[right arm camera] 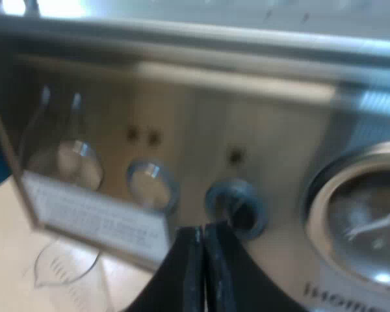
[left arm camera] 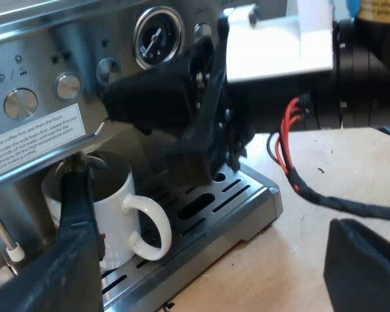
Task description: Place mug into machine
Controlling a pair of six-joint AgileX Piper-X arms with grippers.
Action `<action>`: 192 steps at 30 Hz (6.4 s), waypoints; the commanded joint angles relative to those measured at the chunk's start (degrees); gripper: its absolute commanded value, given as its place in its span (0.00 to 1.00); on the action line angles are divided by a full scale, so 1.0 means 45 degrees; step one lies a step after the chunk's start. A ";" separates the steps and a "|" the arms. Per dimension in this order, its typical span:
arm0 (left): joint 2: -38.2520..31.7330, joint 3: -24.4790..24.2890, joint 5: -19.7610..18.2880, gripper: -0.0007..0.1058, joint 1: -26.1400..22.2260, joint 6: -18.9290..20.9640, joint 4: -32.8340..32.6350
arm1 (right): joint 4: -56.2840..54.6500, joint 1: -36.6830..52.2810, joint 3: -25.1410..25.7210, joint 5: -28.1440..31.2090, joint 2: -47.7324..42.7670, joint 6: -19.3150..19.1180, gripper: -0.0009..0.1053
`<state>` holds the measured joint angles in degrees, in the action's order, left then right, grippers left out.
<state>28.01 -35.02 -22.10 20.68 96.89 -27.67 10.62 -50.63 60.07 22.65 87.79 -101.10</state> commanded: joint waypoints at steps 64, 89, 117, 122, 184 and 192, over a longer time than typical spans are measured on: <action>0.0555 -0.1529 0.0135 0.68 -0.3152 0.0410 0.0407 | -0.8266 0.3283 0.0145 -0.0219 -0.5569 0.1466 0.99; -0.1917 -0.1814 0.0088 0.68 -0.4130 0.0517 -0.2116 | -1.2335 1.0606 0.0089 -0.3174 -1.0931 -0.0642 0.99; -0.6426 -0.1814 0.0088 0.68 -0.4130 0.0517 -0.6507 | -1.7506 1.0653 0.0089 -0.3504 -1.7327 -0.0965 0.99; -0.7076 -0.1814 0.0088 0.68 -0.4130 0.0517 -0.7624 | -1.8364 1.0653 0.0089 -0.3504 -1.8514 -0.0965 0.99; -0.8153 0.1331 0.2986 0.68 -0.4130 0.0113 -0.6622 | -1.6032 1.0600 -0.6368 -0.5465 -2.0165 -0.1013 0.99; -0.8153 0.1331 0.2986 0.68 -0.4130 0.0113 -0.6622 | -1.6032 1.0600 -0.6368 -0.5465 -2.0165 -0.0982 0.99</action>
<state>-0.47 -28.85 -9.32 2.05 97.30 -58.16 -62.33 -2.90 31.31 -1.82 -0.82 -104.93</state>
